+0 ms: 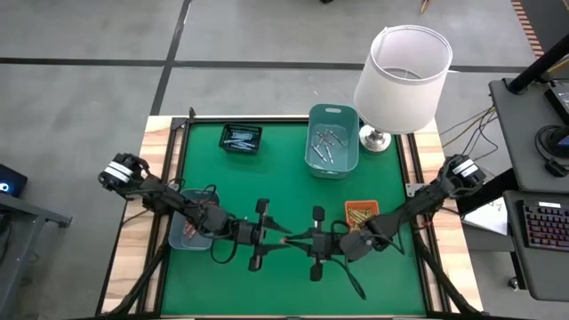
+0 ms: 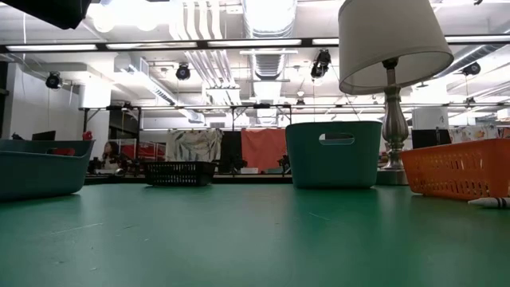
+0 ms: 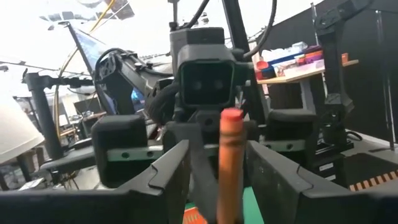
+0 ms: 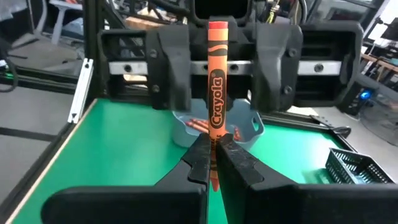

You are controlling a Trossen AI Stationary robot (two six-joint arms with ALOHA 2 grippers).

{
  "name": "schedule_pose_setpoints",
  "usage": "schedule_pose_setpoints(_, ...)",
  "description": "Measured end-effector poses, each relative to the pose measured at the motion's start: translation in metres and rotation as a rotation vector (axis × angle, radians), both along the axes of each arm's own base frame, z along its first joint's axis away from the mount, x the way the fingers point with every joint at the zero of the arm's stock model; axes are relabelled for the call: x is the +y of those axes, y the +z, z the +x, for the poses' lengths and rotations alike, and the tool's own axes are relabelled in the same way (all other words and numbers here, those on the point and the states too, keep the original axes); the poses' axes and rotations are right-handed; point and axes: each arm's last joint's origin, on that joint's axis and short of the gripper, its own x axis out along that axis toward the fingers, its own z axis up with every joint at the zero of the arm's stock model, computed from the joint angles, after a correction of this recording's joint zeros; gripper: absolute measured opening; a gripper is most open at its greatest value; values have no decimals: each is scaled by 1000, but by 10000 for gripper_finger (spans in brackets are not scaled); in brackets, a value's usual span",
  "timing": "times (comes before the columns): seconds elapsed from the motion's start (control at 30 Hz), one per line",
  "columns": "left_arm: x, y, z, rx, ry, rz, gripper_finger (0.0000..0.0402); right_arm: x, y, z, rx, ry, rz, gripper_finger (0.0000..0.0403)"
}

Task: Sort crayons
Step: Put the orange crayon into the blue bin

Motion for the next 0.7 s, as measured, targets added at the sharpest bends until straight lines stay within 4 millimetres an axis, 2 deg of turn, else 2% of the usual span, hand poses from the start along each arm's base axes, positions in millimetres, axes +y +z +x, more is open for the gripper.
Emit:
schedule_pose_setpoints(0.23,0,0,0,-2,3,9,104,0,-5,2,13,-2,-13,12)
schedule_pose_setpoints(0.53,0,0,0,-3,1,14,12,0,-5,2,11,-5,-8,13)
schedule_pose_setpoints(0.7,0,0,0,-1,-1,11,12,1,-4,3,9,4,8,32)
